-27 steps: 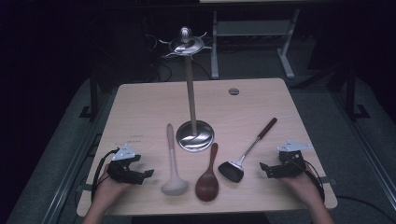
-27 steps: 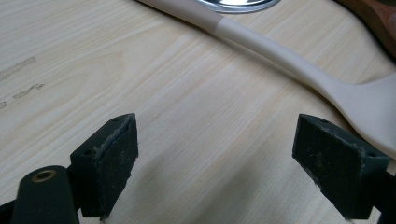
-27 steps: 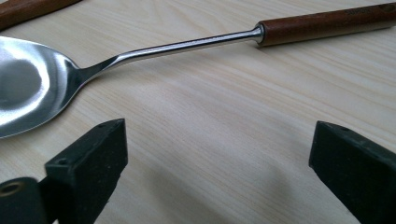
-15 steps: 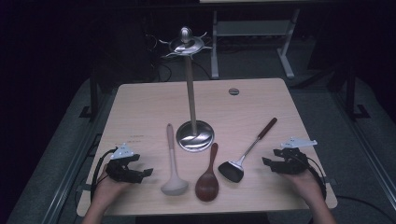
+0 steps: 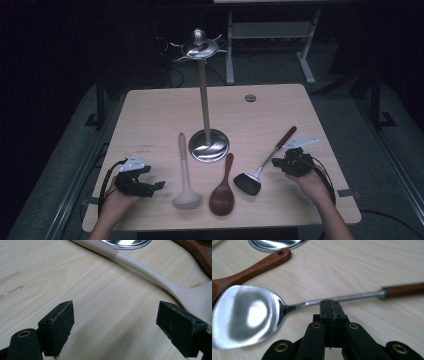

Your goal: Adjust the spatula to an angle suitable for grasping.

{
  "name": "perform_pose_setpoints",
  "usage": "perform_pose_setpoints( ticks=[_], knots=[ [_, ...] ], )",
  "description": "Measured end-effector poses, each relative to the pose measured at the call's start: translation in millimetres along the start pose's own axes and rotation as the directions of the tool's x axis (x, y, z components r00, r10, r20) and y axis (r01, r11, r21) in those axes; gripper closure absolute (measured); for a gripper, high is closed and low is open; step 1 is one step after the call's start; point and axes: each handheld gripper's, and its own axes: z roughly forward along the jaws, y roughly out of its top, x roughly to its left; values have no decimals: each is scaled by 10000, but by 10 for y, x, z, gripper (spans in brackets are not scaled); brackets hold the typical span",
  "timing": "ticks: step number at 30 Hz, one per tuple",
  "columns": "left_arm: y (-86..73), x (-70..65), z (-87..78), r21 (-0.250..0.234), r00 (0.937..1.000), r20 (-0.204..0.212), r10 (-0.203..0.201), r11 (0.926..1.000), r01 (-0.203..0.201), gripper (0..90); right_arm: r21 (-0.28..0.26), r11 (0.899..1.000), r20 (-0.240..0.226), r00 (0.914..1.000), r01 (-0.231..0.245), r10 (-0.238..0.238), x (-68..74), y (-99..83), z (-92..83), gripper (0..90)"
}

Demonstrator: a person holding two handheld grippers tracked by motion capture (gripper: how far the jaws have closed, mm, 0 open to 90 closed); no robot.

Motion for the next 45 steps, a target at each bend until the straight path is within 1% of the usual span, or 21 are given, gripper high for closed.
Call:
perform_pose_setpoints(
  ticks=[2,3,4,5,6,8,9,12,14,15,17,19,21,27,29,31,33,34,42,44,45],
  knots=[
    [10,-8,-5,57,9999,-31,101,9999,-101,144,-25,9999,-84,9999,127,-127,13,72,42,900],
    [17,-10,-11,24,9999,-24,151,9999,-151,144,-12,9997,-144,9996,243,-243,31,143,92,900],
    [23,-7,-14,-118,9999,-24,117,9999,-117,144,-1,9995,-229,9993,306,-306,38,177,123,900],
    [23,-7,-14,-118,9999,-24,117,9999,-117,144,-1,9995,-229,9993,306,-306,38,177,123,900],
    [24,8,-14,-77,9999,-8,145,9999,-145,144,249,9987,-205,9988,450,-444,60,244,187,900],
    [19,38,-2,-42,9999,65,145,9999,-145,144,309,9983,-266,9984,499,-491,63,270,225,900],
    [18,45,3,14,9999,99,107,9999,-107,144,455,9973,-321,9979,581,-566,67,307,300,900],
    [16,51,10,7,9998,169,57,10000,-57,144,632,9960,-345,9975,633,-613,74,324,366,900],
    [13,47,9,-29,9997,190,126,9999,-126,144,915,9935,-459,9970,670,-630,93,315,417,900],
    [13,47,9,-29,9997,190,126,9999,-126,144,915,9935,-459,9970,670,-630,93,315,417,900],
    [6,42,4,-78,9999,158,58,10000,-57,144,1147,9912,-508,9969,660,-605,98,294,440,900],
    [6,35,-9,-92,9999,143,-8,10000,9,144,1289,9887,-517,9962,766,-704,104,283,456,900],
    [6,37,-14,-109,9999,118,49,9999,-47,144,1367,9873,-502,9959,809,-746,109,278,458,900],
    [3,36,-20,-29,10000,56,75,10000,-75,144,1384,9860,-492,9950,927,-866,121,229,392,900],
    [1,46,-16,1,9999,72,94,10000,-94,144,1469,9853,-584,9951,874,-795,105,158,350,900],
    [-1,48,-13,10,10000,98,-11,10000,11,144,1534,9846,-562,9955,835,-757,89,107,324,900],
    [-3,53,-18,45,10000,85,40,10000,-40,144,1580,9842,-549,9959,798,-719,85,80,304,900],
    [-6,45,-21,-88,10000,62,11,10000,-10,144,1621,9836,-461,9963,791,-725,79,24,255,900],
    [-5,42,-23,1,9999,104,83,10000,-83,144,1589,9865,-126,9992,405,-390,28,-196,17,900],
    [-5,44,-23,7,9999,97,89,10000,-89,144,1577,9868,-95,9993,365,-354,16,-225,-9,900],
    [-5,44,-22,6,9999,96,74,10000,-74,144,1559,9875,-57,9997,227,-220,-3,-281,-51,900]
  ],
)
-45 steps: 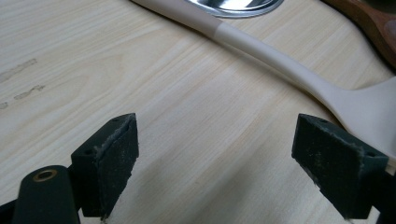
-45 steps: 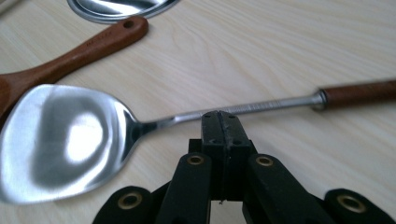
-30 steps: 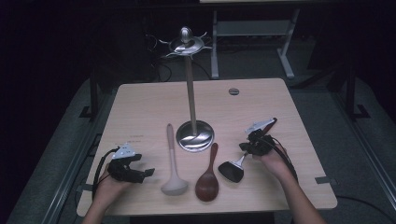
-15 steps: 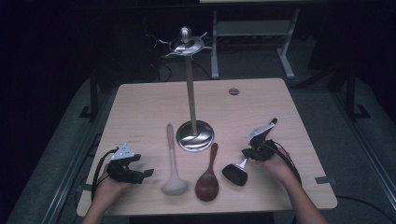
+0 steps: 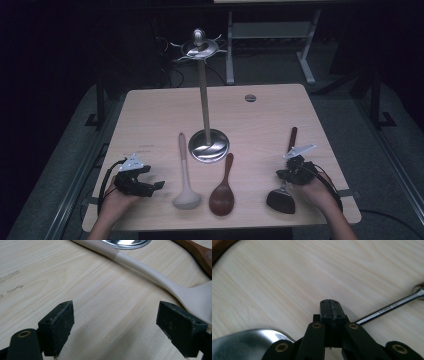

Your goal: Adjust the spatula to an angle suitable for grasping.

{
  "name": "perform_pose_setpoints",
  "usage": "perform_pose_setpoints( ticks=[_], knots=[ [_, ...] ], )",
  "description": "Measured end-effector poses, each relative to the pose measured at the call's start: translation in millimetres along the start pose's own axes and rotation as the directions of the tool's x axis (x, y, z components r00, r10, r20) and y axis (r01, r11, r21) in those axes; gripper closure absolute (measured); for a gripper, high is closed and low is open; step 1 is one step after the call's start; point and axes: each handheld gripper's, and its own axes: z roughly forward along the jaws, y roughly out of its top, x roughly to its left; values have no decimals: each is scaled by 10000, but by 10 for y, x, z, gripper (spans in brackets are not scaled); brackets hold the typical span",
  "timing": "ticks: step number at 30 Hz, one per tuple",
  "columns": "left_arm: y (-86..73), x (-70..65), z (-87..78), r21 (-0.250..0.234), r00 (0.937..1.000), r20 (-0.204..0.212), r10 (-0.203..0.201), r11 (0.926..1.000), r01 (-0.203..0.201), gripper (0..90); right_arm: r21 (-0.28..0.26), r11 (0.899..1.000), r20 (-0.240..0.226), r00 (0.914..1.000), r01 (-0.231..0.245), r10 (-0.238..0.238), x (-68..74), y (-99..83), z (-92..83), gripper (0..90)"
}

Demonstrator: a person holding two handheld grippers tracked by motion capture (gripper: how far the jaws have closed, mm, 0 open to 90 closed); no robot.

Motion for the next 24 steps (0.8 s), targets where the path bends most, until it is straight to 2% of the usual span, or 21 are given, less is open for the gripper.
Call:
perform_pose_setpoints(
  ticks=[5,7,10,12,13,14,16,19,20,21,22,23,24],
  knots=[
    [4,-8,3,23,10000,-11,16,10000,-16,144,-351,9989,41,9995,-302,304,-62,-24,-70,900],
    [5,-14,14,-36,10000,-5,-46,10000,46,144,-704,9968,378,9984,-386,413,-145,14,-114,900],
    [8,-7,25,27,10000,57,-53,10000,53,144,-1100,9910,740,9936,-764,848,-282,72,-121,900],
    [13,-10,34,6,9999,110,-73,10000,73,144,-1375,9862,1202,9868,-918,1086,-380,152,-129,900],
    [13,-10,34,6,9999,110,-73,10000,73,144,-1375,9862,1202,9868,-918,1086,-380,152,-129,900],
    [14,-19,41,-48,9998,130,-170,9998,170,144,-1554,9821,1329,9829,-1067,1278,-431,194,-133,900],
    [17,-15,37,10,9998,170,-53,10000,53,144,-1911,9725,1561,9740,-1334,1643,-559,307,-128,900],
    [13,-26,31,-137,9995,223,-223,9996,226,144,-2038,9694,2048,9623,-1368,1788,-677,385,-89,900],
    [11,-16,21,-82,9997,215,-151,9998,152,144,-2096,9670,2174,9573,-1449,1905,-721,395,-73,900],
    [11,-16,21,-82,9997,215,-151,9998,152,144,-2096,9670,2174,9573,-1449,1905,-721,395,-73,900],
    [3,-9,16,-161,9994,213,-256,9995,259,144,-2112,9662,2410,9501,-1478,1980,-799,414,-46,900],
    [3,-9,16,-161,9994,213,-256,9995,259,144,-2112,9662,2410,9501,-1478,1980,-799,414,-46,900],
    [1,-1,11,-136,9995,210,-257,9996,259,144,-2183,9642,2509,9462,-1503,2043,-833,419,-34,900]
  ],
)
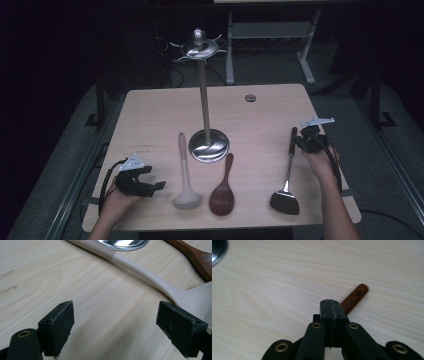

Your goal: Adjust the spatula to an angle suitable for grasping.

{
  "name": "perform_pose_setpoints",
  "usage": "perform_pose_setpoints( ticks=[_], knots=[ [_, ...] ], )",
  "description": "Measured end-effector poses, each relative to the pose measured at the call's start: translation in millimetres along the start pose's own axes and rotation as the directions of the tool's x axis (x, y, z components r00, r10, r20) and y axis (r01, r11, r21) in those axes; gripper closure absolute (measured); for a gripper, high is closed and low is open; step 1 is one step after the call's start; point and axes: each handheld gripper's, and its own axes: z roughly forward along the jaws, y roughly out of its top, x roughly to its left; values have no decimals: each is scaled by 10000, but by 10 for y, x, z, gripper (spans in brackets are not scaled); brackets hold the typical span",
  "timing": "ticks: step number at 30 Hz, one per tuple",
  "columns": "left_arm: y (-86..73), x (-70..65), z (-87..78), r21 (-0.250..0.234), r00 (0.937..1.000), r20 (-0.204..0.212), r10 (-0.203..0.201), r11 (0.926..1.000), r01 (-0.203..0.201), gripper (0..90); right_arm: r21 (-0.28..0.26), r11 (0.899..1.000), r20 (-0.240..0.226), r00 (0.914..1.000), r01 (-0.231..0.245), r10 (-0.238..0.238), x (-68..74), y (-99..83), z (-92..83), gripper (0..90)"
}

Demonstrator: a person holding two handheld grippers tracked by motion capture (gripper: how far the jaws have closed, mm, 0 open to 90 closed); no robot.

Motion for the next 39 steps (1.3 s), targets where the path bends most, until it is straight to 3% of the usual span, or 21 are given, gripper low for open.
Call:
perform_pose_setpoints(
  ticks=[3,8,10,16,19,32,39],
  knots=[
    [1,19,-2,-36,10000,-55,39,10000,-40,144,-141,9992,190,9991,-367,369,-82,5,64,900],
    [-1,10,-8,-24,9999,-138,17,10000,-17,144,41,9989,548,9975,-458,455,-153,-45,147,900],
    [-3,10,-10,-3,9998,-176,11,10000,-11,144,71,9980,398,9972,-632,629,-186,-68,142,900],
    [-5,11,-22,10,9997,-256,47,10000,-46,144,255,9981,111,9984,-556,553,-186,-107,191,900],
    [-6,13,-16,64,9997,-246,42,10000,-40,144,317,9962,-176,9965,-809,815,-206,-133,214,900],
    [-7,23,-7,150,9996,-244,104,9998,-100,144,573,9984,-739,9972,-30,73,-23,-79,285,900],
    [-8,17,1,92,9997,-234,21,10000,-19,144,645,9969,-1385,9897,462,-369,154,-26,308,900]
  ],
)
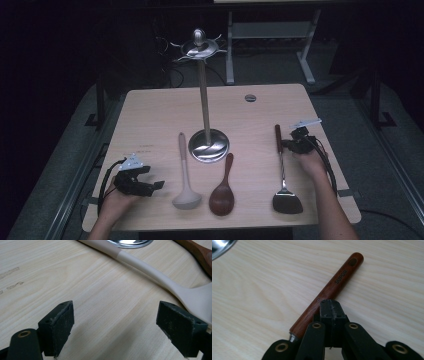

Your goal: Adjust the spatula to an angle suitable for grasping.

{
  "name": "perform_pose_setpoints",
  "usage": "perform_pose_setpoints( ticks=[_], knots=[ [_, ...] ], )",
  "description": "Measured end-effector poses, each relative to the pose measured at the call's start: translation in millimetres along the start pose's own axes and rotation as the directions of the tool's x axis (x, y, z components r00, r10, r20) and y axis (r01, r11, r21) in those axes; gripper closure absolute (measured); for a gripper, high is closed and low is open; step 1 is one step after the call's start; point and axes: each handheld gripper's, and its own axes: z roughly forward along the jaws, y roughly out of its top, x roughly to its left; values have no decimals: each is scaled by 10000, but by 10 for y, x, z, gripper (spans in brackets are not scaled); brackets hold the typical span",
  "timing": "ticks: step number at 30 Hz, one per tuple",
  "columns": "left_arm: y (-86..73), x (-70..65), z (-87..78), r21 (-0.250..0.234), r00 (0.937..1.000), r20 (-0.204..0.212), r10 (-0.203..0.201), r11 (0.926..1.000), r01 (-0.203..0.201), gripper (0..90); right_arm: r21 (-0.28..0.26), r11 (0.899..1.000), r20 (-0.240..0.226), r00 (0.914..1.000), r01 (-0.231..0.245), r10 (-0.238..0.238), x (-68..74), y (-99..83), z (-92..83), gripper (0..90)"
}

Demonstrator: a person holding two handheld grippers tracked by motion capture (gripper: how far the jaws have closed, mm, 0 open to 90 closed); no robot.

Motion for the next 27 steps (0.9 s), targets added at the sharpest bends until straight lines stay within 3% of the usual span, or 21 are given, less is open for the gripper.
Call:
perform_pose_setpoints(
  ticks=[4,11,16,24,27],
  knots=[
    [0,11,-6,63,10000,6,48,10000,-48,144,109,9988,-375,9982,471,-467,135,41,46,900],
    [1,9,-2,91,10000,24,59,9999,-59,144,345,9958,-876,9929,843,-810,304,83,81,900],
    [0,7,5,103,10000,83,-15,9999,14,144,310,9897,-1287,9825,1399,-1349,480,126,108,900],
    [1,9,8,84,9999,95,-40,10000,39,144,323,9830,-1713,9700,1805,-1725,654,157,138,900],
    [2,7,11,64,9999,114,-63,10000,62,144,329,9778,-1935,9611,2072,-1971,734,168,142,900]
  ],
)
